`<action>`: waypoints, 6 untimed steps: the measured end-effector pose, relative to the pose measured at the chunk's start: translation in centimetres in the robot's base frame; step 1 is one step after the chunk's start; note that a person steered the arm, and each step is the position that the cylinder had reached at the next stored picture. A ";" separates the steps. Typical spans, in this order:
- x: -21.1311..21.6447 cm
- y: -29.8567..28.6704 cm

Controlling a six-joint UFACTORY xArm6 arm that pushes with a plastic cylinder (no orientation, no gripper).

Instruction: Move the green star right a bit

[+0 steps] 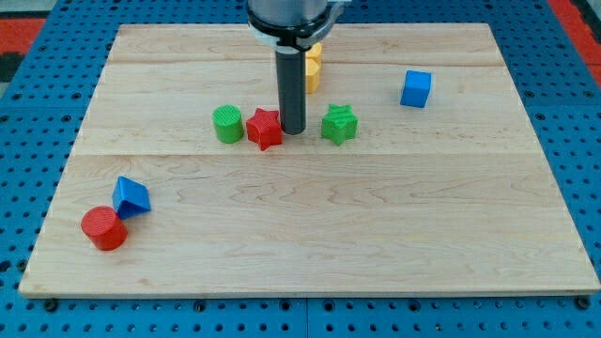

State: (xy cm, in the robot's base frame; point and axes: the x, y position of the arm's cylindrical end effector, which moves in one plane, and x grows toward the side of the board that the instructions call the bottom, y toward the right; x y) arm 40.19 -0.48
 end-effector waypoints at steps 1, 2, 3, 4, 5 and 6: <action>0.0 1.1; 0.0 2.5; -0.3 4.1; -0.7 4.1; -1.1 3.6; -1.3 3.2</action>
